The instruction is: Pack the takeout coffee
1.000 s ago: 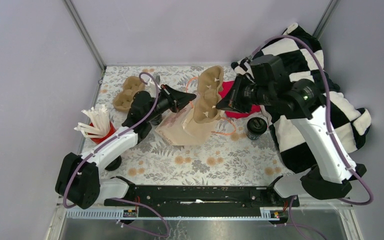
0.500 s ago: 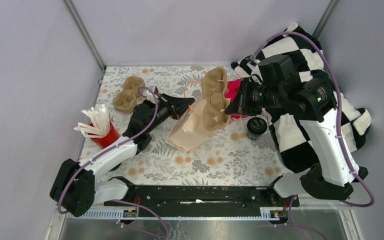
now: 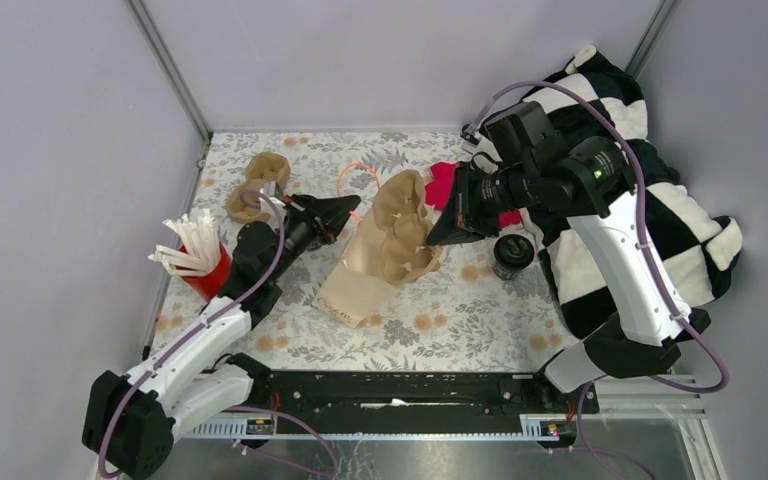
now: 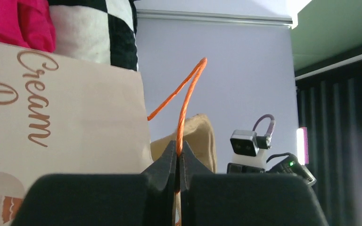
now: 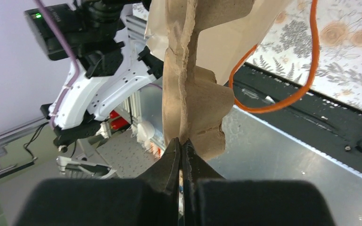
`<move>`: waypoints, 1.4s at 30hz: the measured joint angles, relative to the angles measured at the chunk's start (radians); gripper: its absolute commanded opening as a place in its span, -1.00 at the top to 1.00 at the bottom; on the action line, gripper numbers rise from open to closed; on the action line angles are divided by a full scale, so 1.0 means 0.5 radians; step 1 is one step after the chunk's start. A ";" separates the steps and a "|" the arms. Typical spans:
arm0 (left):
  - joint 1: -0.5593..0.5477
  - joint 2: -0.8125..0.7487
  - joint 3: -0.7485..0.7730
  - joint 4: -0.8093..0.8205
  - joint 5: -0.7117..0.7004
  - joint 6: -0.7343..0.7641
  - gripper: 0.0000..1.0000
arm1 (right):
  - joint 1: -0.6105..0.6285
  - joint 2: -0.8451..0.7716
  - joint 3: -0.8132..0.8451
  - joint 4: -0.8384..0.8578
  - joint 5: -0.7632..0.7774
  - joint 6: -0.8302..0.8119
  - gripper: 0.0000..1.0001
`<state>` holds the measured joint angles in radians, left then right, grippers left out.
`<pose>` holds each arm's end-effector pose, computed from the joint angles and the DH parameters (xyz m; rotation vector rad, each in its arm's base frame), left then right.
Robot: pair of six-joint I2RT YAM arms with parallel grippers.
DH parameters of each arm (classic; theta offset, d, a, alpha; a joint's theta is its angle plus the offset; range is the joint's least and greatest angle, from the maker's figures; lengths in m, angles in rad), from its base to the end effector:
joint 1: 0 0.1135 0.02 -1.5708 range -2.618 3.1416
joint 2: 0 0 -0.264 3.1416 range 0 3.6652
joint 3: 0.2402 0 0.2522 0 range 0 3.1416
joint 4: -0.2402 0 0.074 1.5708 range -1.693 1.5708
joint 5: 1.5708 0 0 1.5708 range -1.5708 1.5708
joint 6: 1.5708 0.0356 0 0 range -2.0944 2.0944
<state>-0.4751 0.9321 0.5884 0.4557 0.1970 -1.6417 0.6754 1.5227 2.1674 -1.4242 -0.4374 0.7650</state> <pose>0.1940 -0.1076 0.3116 -0.8045 1.5713 -1.7959 0.1799 0.1635 0.4977 -0.1240 2.5949 1.1447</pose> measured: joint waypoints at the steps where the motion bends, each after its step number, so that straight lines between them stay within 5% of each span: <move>1: -0.003 0.005 -0.031 0.053 -0.018 -0.079 1.00 | 0.000 0.002 -0.001 0.000 -0.021 0.016 1.00; 10: -0.081 0.384 0.113 0.230 -0.098 -0.397 1.00 | -0.064 -0.011 -0.021 -0.034 -0.114 0.110 1.00; 20: -0.436 0.616 0.412 0.452 -0.350 -0.468 1.00 | -0.239 -0.208 -0.190 -0.096 0.052 0.095 1.00; 30: -0.563 0.392 -0.021 0.523 -0.681 -0.461 0.99 | -0.253 -0.228 -0.205 -0.104 0.172 0.096 1.00; 34: -0.574 0.214 -0.149 0.379 -0.761 -0.427 0.74 | -0.257 -0.154 -0.212 -0.105 0.195 0.096 1.00; 39: -0.581 0.007 -0.120 0.072 -0.787 -0.300 -0.17 | -0.257 -0.044 -0.276 -0.041 0.151 0.095 1.00; 42: -0.578 -0.088 -0.005 -0.279 -0.790 -0.164 -0.54 | -0.250 -0.011 -0.288 -0.018 0.129 0.095 1.00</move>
<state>-0.7639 0.8883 0.5858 0.3161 -0.1978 -1.7237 0.5503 1.5173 2.0232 -1.4330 -0.3729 0.8124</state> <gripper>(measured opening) 0.617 0.021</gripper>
